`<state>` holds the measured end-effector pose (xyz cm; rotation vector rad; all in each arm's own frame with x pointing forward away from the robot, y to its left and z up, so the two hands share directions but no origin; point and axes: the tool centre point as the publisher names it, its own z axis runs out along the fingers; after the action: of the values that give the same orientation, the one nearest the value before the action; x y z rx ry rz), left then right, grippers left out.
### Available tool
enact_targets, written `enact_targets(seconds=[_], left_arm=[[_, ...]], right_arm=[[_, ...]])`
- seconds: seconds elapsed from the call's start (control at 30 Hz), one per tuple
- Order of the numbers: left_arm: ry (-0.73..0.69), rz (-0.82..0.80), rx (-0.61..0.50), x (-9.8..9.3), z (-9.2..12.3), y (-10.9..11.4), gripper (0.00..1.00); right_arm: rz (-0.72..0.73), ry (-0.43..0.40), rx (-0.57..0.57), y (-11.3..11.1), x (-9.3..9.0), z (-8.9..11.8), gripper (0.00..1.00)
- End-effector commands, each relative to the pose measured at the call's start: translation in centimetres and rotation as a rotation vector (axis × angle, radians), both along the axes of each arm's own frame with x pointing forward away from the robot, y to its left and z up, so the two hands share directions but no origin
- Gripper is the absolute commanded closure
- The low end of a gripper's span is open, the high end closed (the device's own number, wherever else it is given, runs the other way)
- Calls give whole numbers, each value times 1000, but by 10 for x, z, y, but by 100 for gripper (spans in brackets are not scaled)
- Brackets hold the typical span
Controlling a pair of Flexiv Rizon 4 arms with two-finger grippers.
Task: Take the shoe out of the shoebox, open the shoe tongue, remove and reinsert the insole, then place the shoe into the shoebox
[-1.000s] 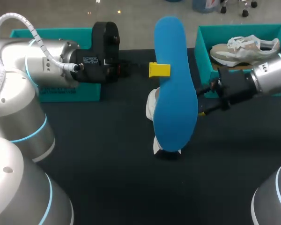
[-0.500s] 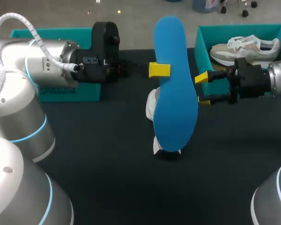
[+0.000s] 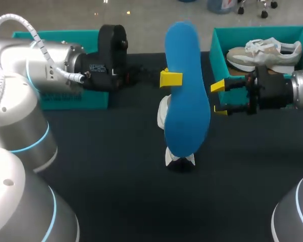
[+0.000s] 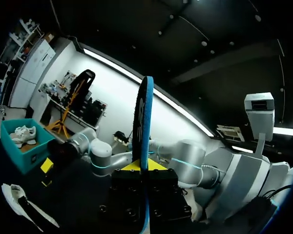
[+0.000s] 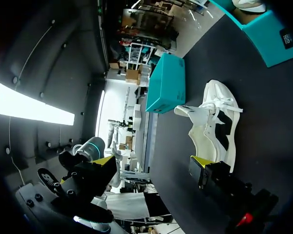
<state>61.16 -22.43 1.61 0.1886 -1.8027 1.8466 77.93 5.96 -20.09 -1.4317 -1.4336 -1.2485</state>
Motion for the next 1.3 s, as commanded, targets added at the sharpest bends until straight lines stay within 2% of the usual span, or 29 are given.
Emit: enact_targets(seconds=[0.03, 0.27, 0.3, 0.33, 0.77, 0.8, 0.9, 0.93, 0.97, 1.0, 1.07, 1.13, 1.17, 1.2, 1.23, 1.3], left_arm=[[-231, -11, -8, 7, -9, 12, 100], [-565, -13, -15, 20, -33, 18, 100], [-577, 0, -21, 22, -35, 18, 100], [-518, 11, -6, 24, -37, 18, 100], [-518, 11, -6, 24, -37, 18, 100], [-645, 9, 11, 27, -46, 18, 100], [-853, 34, -47, 34, -60, 15, 100], [-989, 27, -45, 35, -65, 13, 100], [-998, 30, -87, 35, -67, 12, 100], [-1094, 21, -117, 35, -70, 10, 100], [-1183, 15, -170, 36, -75, 6, 100], [-1349, -34, -190, 39, -83, 3, 100], [-1490, -55, -214, 43, -89, 1, 100], [-1551, -67, -227, 45, -93, 0, 100], [-1645, -44, -248, 47, -96, -2, 100], [-1645, -44, -248, 47, -96, -2, 100]], right_arm=[[-2, 0, -2, 1, 0, 0, 0], [-2, 0, -2, 1, 0, 0, 0], [-2, 0, -2, 1, 0, 0, 0], [-2, 0, -2, 1, 0, 0, 0], [-2, 0, -2, 1, 0, 0, 0], [-2, 0, -2, 1, 0, 0, 0], [-2, 0, -2, 1, 0, 0, 0], [-2, 0, -2, 1, 0, 0, 0], [-2, 0, -2, 1, 0, 0, 0], [-2, 0, -2, 1, 0, 0, 0], [-2, 0, -2, 1, 0, 0, 0], [-2, 0, -2, 1, 0, 0, 0], [-2, 0, -2, 1, 0, 0, 0], [-2, 0, -2, 1, 0, 0, 0], [-2, 0, -2, 1, 0, 0, 0], [-2, 0, -2, 1, 0, 0, 0]])
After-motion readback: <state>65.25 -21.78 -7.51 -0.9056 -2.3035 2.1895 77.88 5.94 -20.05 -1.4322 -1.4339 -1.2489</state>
